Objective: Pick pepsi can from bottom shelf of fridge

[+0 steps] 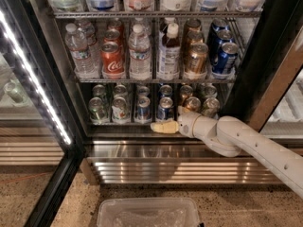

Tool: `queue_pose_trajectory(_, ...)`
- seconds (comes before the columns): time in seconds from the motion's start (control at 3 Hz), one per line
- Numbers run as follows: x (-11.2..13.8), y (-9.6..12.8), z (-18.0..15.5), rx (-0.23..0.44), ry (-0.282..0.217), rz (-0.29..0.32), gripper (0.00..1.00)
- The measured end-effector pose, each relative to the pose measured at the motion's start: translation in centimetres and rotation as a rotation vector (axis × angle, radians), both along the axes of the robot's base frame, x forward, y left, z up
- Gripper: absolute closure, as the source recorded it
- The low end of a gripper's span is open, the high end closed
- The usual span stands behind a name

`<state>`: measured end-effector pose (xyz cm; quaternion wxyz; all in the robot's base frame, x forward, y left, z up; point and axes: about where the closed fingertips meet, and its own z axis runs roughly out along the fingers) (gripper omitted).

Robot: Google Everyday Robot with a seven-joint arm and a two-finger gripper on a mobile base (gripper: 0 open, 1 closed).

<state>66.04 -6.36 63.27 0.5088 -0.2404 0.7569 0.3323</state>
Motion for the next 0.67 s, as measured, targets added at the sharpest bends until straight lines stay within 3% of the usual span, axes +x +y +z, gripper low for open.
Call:
queue_pose_trajectory(0.33,0.2,0.5,-0.4,-0.004,0.009,-0.005,0.00)
queue_pose_trajectory(0.67,1.3,1.8,-0.9,-0.007,-0.033,-0.022,0.00)
